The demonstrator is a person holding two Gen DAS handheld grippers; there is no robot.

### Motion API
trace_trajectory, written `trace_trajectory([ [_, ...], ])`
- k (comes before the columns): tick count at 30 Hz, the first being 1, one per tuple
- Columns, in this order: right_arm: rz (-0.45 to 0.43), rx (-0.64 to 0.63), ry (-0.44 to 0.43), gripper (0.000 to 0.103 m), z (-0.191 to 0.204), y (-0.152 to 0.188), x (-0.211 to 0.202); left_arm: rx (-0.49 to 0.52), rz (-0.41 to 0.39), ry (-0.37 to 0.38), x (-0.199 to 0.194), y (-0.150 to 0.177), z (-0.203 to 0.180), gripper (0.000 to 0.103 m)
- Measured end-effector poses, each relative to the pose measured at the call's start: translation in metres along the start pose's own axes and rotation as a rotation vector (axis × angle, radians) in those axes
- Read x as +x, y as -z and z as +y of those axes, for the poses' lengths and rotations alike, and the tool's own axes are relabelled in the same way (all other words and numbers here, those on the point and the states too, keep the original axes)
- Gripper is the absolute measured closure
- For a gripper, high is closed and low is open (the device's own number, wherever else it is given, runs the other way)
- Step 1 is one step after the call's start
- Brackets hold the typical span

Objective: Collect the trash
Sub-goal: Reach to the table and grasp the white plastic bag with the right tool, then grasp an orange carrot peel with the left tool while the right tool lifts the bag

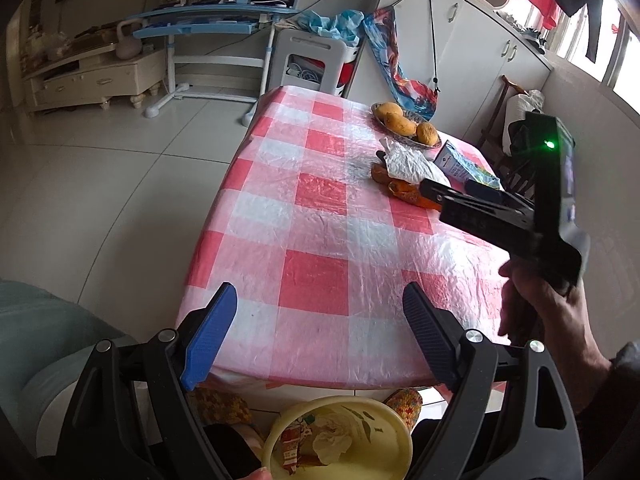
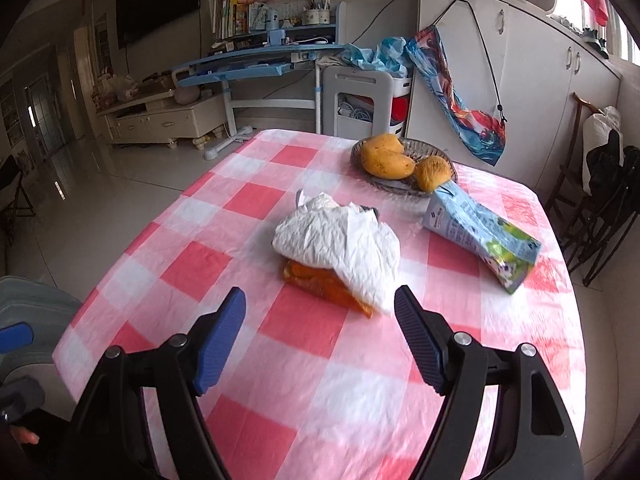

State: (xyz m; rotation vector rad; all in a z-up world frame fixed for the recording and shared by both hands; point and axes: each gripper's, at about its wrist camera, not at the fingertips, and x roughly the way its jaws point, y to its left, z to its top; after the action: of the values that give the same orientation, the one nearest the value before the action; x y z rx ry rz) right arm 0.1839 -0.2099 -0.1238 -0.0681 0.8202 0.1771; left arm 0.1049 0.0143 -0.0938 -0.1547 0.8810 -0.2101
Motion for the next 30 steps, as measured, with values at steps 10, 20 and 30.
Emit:
trace_trajectory([
  [10, 0.018, 0.102, -0.140, 0.096, -0.035, -0.015, 0.015, 0.045, 0.028, -0.009, 0.039, -0.029, -0.014, 0.022],
  [20, 0.001, 0.131, -0.122, 0.025, -0.062, -0.010, 0.009, 0.069, 0.048, 0.006, 0.068, -0.041, -0.034, 0.022],
  [30, 0.117, 0.089, -0.172, 0.094, -0.051, -0.013, 0.035, 0.070, 0.068, -0.033, 0.077, -0.038, -0.023, 0.022],
])
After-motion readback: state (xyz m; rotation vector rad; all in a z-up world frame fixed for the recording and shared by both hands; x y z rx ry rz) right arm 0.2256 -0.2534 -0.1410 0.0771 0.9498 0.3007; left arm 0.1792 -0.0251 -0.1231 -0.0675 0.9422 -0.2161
